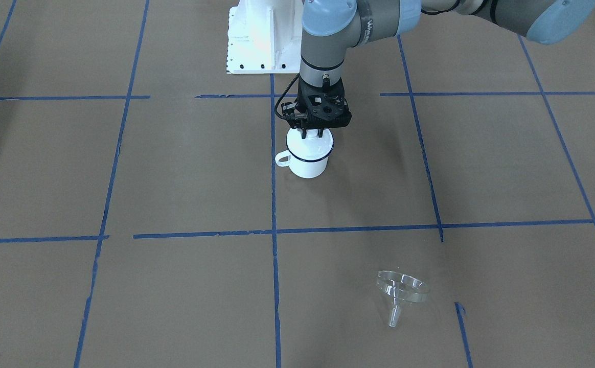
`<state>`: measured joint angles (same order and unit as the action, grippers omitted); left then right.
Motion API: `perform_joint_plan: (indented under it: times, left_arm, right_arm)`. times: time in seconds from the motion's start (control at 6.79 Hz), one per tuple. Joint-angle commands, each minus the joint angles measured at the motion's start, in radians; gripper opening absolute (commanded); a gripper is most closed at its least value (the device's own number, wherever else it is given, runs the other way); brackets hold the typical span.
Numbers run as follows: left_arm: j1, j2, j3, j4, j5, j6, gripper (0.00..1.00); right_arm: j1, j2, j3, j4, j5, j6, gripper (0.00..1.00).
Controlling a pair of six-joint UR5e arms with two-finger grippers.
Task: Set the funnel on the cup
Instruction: 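Lift the white lid off the mug with the left gripper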
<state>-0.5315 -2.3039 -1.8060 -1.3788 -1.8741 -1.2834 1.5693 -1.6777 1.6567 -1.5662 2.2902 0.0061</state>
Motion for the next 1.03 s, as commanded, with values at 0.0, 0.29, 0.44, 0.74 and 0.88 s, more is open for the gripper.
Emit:
perform_joint_plan:
  times: [0.0, 0.29, 0.44, 0.74, 0.88]
  left_arm:
    - [-0.005, -0.006, -0.106, 0.120, 0.001, 0.010, 0.00]
    - [-0.100, 0.010, -0.167, 0.147, 0.000, 0.083, 0.00]
    - [-0.111, 0.109, -0.243, 0.133, 0.000, 0.172, 0.00]
    - [-0.124, 0.320, -0.338, 0.039, -0.002, 0.263, 0.00]
    - [-0.119, 0.339, -0.281, -0.044, -0.002, 0.253, 0.00]
  right_arm:
    - [0.000, 0.000, 0.000, 0.000, 0.000, 0.000, 1.00]
    - [0.000, 0.000, 0.000, 0.000, 0.000, 0.000, 1.00]
    - [0.000, 0.000, 0.000, 0.000, 0.000, 0.000, 1.00]
    - [0.000, 0.000, 0.000, 0.000, 0.000, 0.000, 1.00]
    - [0.000, 0.000, 0.000, 0.000, 0.000, 0.000, 1.00]
